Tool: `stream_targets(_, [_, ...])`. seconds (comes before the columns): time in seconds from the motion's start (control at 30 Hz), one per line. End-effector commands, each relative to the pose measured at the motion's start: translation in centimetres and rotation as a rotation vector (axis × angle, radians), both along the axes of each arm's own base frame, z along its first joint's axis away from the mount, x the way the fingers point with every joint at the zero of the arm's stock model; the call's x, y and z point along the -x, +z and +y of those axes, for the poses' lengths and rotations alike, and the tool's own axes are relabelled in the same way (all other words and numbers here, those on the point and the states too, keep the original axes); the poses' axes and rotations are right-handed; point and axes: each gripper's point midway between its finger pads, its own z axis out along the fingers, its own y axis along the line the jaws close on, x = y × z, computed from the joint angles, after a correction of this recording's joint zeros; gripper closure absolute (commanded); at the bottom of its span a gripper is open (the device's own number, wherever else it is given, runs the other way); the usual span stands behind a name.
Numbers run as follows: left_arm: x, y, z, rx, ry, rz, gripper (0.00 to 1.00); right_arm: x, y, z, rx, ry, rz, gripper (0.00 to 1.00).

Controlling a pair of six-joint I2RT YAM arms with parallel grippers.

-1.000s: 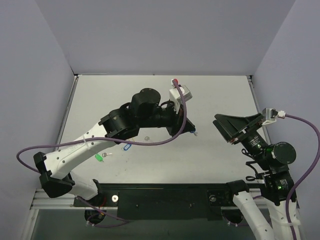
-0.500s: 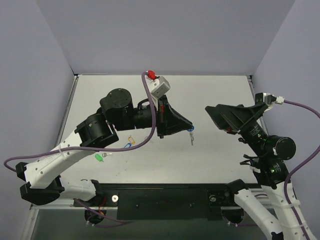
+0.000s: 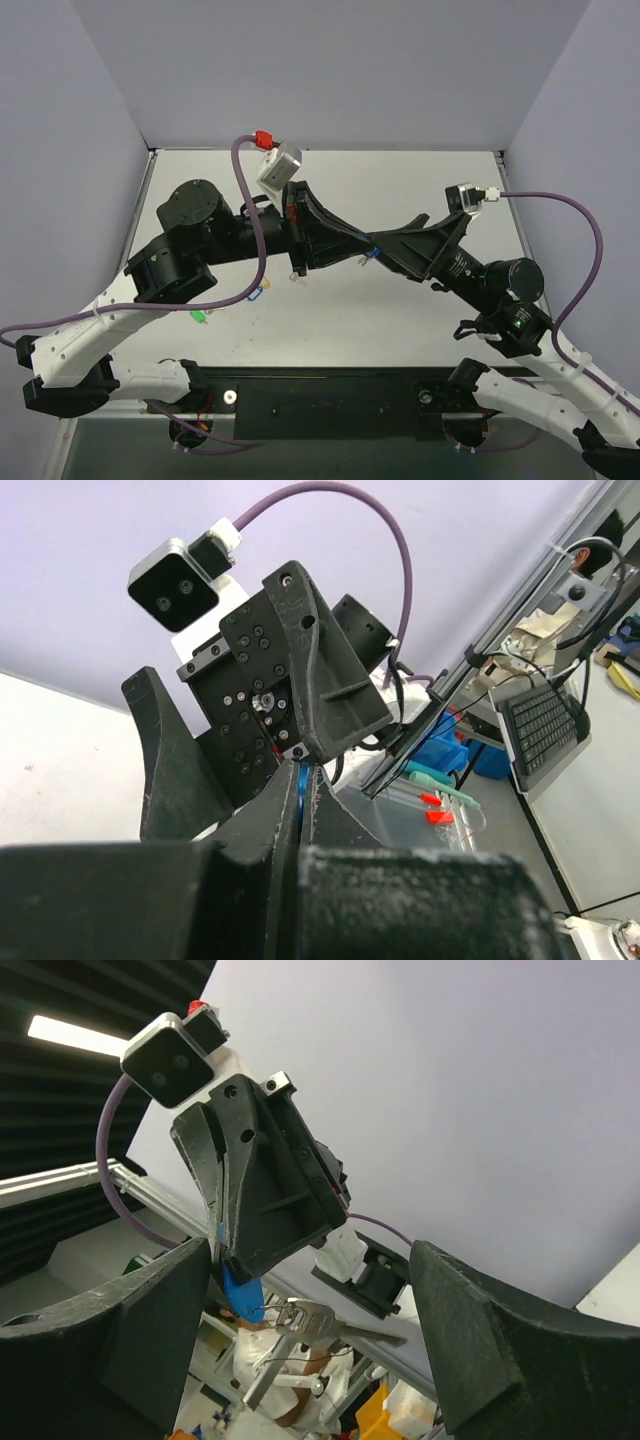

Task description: Remove the keys from the keyring

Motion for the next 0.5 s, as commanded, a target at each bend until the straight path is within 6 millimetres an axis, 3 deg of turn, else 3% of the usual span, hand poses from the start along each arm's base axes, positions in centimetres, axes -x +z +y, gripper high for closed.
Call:
stream_targets(0.0, [1.4, 4.0, 2.3, 0.13, -0.006, -0.048, 1.0, 2.3, 4.8, -1.0, -0.172, 0.012, -0.153, 0.25])
stream_targets(0.47, [1.8, 5.6, 4.6, 0.182, 0.035, -0.07, 1.0, 6.1, 7.2, 1.2, -0.267, 0.157, -0.201, 0.28])
